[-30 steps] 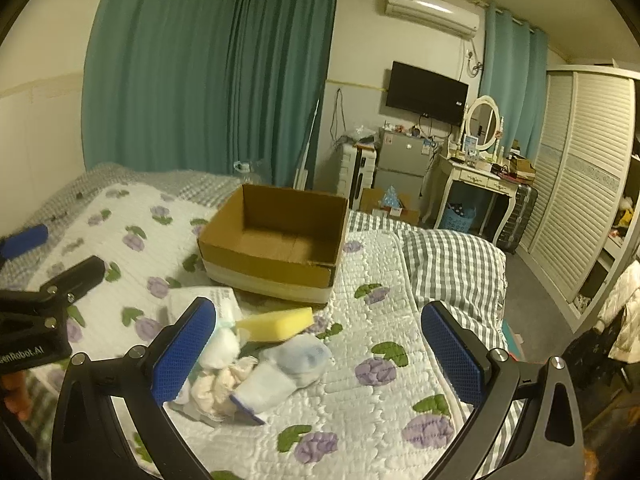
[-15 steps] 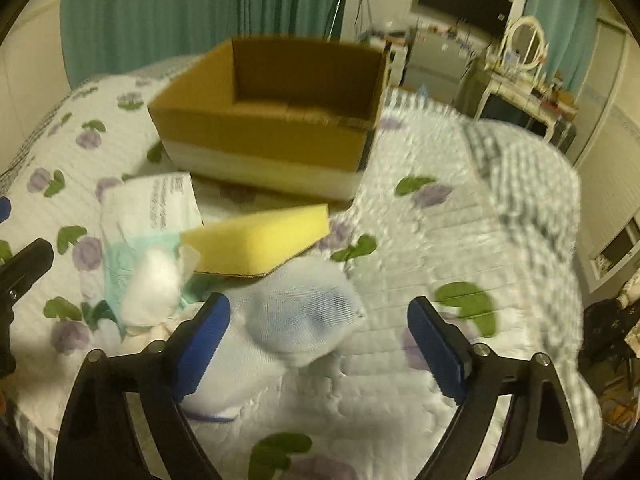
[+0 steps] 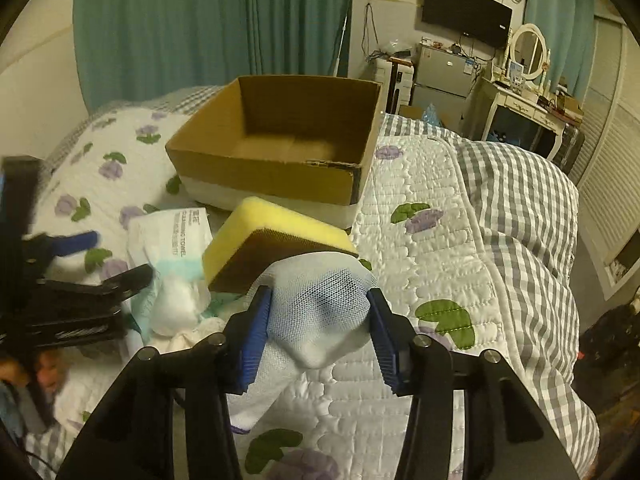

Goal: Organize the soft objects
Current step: 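Grasp the white sock with the right gripper while the left grasps the cleansing towel pack, then carry the sock and towel pack into the box while both grippers open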

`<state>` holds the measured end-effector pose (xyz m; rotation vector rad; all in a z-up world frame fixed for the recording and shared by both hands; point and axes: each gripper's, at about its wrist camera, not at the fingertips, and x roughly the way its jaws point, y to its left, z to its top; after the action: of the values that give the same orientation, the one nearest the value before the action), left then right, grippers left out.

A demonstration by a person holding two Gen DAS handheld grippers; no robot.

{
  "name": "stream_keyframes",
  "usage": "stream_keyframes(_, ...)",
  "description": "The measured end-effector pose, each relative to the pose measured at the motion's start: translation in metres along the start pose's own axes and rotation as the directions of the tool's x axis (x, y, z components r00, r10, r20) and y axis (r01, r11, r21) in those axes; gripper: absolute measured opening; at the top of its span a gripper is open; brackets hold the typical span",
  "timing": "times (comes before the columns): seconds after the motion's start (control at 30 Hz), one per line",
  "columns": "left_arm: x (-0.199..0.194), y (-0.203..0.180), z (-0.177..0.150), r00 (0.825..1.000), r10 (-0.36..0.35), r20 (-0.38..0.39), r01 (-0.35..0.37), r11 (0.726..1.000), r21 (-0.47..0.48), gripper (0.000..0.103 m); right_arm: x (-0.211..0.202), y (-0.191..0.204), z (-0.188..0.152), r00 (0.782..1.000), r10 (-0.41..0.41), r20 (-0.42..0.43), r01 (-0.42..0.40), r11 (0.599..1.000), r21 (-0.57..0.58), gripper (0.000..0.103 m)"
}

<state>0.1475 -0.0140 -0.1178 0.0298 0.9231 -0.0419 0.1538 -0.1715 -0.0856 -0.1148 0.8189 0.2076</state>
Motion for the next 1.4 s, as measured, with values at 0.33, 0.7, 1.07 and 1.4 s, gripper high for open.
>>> stream_keyframes(0.33,0.012,0.003,-0.001,0.997,-0.065,-0.040,0.065,0.998,-0.011,0.030,0.002,-0.010,-0.010,0.999,-0.015,-0.037,0.015,1.000,0.016,0.047)
stream_keyframes(0.7,-0.033,0.005,0.005,0.995,-0.053,0.083,0.052,0.998,0.020,0.011,-0.048,-0.008,-0.004,0.998,0.038,0.053,-0.040,0.998,0.039,0.047)
stream_keyframes(1.07,-0.090,0.019,0.023,0.978,-0.021,0.207,0.015,0.999,0.034,0.010,-0.094,0.006,0.014,0.989,0.008,0.149,-0.012,1.000,0.025,0.046)
stream_keyframes(1.4,-0.128,0.018,0.058,0.957,-0.020,0.288,0.000,0.998,0.069,0.010,-0.118,0.023,0.051,0.971,-0.020,0.239,0.033,0.998,-0.052,0.046)
